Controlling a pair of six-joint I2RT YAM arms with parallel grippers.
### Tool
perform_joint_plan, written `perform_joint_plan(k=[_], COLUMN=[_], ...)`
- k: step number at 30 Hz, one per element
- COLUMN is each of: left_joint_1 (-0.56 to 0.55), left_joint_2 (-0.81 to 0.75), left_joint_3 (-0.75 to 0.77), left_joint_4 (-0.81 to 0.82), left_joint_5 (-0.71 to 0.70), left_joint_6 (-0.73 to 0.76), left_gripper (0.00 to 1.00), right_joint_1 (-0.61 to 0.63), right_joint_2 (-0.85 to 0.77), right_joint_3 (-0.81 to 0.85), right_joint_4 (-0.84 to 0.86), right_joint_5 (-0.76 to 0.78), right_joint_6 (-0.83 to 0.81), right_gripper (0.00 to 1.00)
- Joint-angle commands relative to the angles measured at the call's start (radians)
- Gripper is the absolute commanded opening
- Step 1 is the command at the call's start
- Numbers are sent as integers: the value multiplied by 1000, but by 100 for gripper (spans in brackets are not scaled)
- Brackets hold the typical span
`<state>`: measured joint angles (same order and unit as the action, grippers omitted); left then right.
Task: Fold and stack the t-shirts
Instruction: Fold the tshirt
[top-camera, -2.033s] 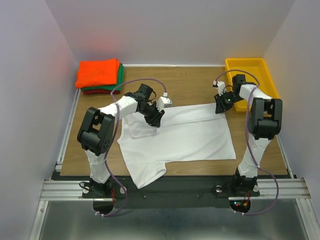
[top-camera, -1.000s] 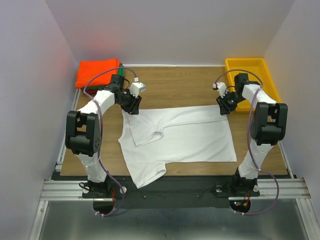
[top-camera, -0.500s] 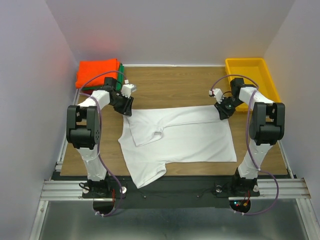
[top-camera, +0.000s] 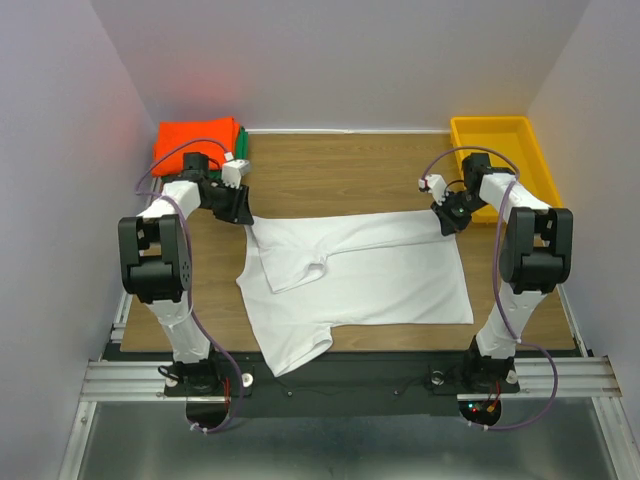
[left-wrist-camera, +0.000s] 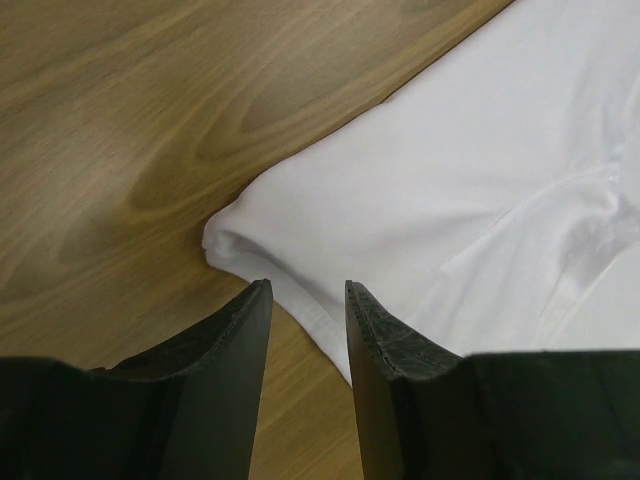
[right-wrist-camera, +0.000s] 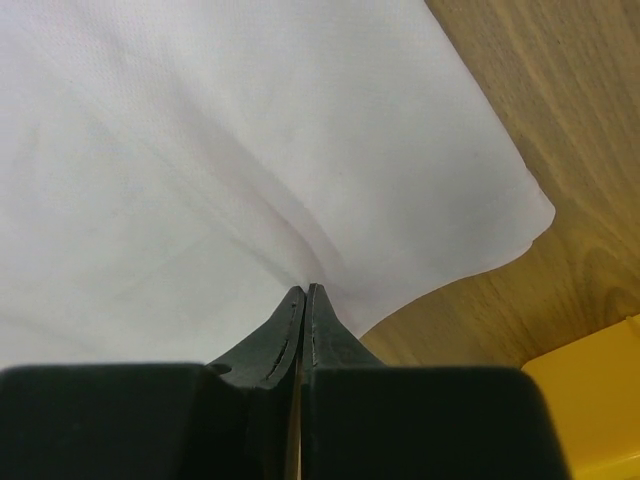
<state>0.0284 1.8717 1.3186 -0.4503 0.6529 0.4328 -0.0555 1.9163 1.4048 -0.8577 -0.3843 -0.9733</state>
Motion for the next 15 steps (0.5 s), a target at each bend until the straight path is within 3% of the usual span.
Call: perform_joint_plan(k=[1, 4, 9, 15], left_joint_1=[47, 57, 71, 74], left_joint_2=[-86, -79, -43, 4], left_joint_3=[-22, -48, -93, -116], left_joint_4=[-1, 18, 96, 193], left_joint_5=[137, 177, 273, 281], left_joint_6=[-38, -69, -156, -242], left_gripper=[46, 46, 55, 61], right_joint_1=[5, 5, 5, 5], right_joint_2=[-43, -39, -34, -36], right_joint_3=[14, 14, 19, 16], right_joint_4=[-4, -3, -4, -4], right_joint_5=[-10, -13, -10, -10], right_joint_6=[-11, -8, -4, 1], right_gripper=[1, 1, 1, 1])
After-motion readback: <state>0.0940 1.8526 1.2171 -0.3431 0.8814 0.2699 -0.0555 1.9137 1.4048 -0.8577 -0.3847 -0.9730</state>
